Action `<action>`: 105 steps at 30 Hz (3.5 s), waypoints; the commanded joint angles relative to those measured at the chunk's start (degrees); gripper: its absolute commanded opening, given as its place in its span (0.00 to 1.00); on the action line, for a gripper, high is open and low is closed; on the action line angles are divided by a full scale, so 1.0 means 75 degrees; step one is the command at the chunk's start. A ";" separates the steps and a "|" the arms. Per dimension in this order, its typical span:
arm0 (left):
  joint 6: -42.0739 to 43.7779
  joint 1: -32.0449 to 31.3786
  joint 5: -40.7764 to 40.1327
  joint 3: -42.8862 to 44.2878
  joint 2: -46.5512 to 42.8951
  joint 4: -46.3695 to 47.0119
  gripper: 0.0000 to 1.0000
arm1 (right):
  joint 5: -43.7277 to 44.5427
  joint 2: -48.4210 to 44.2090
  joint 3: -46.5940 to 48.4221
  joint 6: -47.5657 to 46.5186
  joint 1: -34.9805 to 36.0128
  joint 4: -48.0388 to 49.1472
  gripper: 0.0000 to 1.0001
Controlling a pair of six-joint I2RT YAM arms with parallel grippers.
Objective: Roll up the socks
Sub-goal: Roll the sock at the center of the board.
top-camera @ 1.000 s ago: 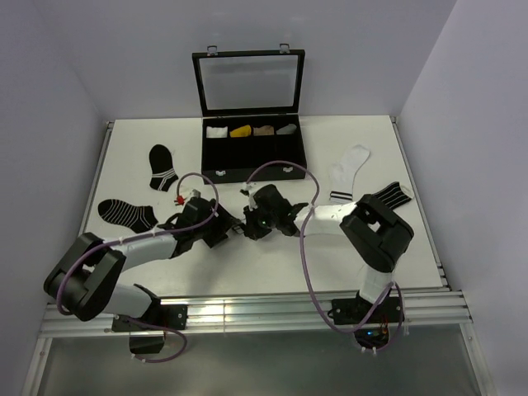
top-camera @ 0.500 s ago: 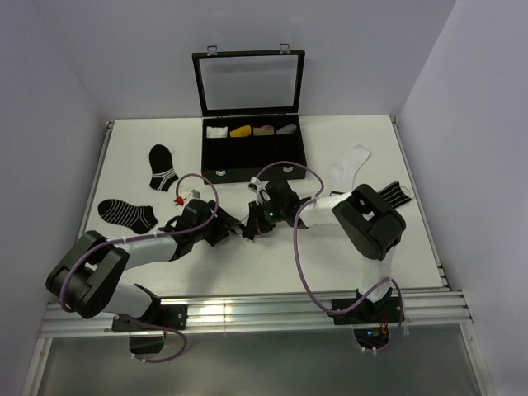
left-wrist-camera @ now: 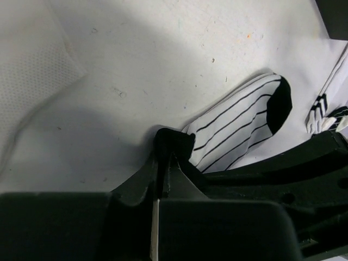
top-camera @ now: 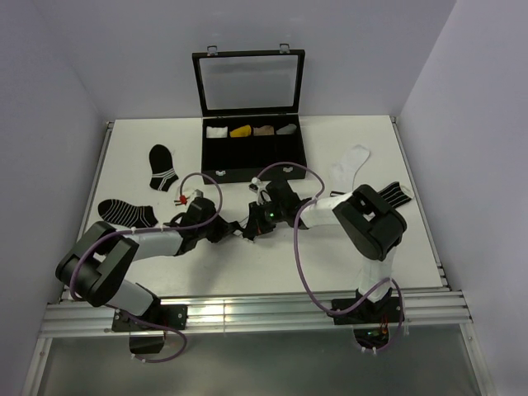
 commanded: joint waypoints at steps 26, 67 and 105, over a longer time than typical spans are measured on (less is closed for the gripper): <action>0.0915 -0.0040 -0.0213 0.1305 0.0231 -0.2125 0.00 | 0.5582 -0.1655 -0.0256 -0.2193 0.2660 -0.0332 0.45; 0.0880 -0.0040 -0.0014 0.1328 0.0325 -0.2102 0.00 | 0.5827 -0.1327 -0.0045 -0.2099 0.2906 -0.0437 0.45; 0.0775 0.0018 0.0163 0.1375 -0.0014 -0.2277 0.00 | 0.5982 -0.0025 0.0741 -0.2029 0.2473 -0.1726 0.00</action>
